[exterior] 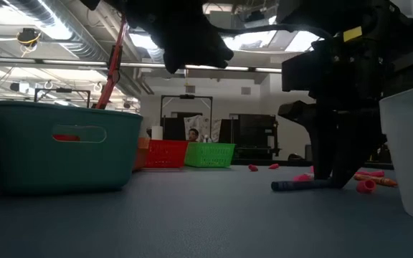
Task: Sort crayons
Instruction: Put the blue crayon into the right red basket
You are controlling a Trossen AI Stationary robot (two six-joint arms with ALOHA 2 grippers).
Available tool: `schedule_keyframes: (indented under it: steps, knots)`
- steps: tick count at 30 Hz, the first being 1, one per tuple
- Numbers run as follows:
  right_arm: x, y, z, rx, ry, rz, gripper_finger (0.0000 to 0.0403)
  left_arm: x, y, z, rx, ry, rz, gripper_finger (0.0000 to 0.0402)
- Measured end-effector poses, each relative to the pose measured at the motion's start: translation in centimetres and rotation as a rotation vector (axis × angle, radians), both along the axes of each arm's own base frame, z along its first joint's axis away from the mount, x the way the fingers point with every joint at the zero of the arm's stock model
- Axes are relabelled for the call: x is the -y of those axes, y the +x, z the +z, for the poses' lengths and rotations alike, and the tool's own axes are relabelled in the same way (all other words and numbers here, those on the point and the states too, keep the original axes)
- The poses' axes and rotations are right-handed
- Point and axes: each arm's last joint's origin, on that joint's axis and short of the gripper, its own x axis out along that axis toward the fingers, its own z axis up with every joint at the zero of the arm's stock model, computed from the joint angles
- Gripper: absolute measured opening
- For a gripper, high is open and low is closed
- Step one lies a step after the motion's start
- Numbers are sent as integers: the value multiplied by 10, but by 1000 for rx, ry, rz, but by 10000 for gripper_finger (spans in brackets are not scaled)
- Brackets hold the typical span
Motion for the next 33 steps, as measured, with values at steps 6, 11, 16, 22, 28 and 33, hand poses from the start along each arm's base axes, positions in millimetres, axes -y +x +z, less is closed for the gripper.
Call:
schedule_keyframes:
  steps: [6, 11, 16, 22, 28, 33]
  knots:
    - [0, 0, 0, 1, 6, -1, 72, 2, -5, -5, -83, -37, -75, 108]
    - [0, 0, 0, 1, 9, 1, 28, 4, -8, -9, -139, -65, -128, 108]
    - [0, 0, 1, 2, 8, 3, 6, 7, -13, -13, -212, -101, -192, 108]
    - [0, 2, 1, 27, 1, -1, 19, 15, -24, -21, -346, -129, -253, 108]
    - [2, 15, 13, 92, -29, -33, 14, 24, -33, -26, -428, -132, -259, 108]
    - [13, 33, 32, 157, -34, -88, 12, 31, -35, -26, -433, -126, -280, 108]
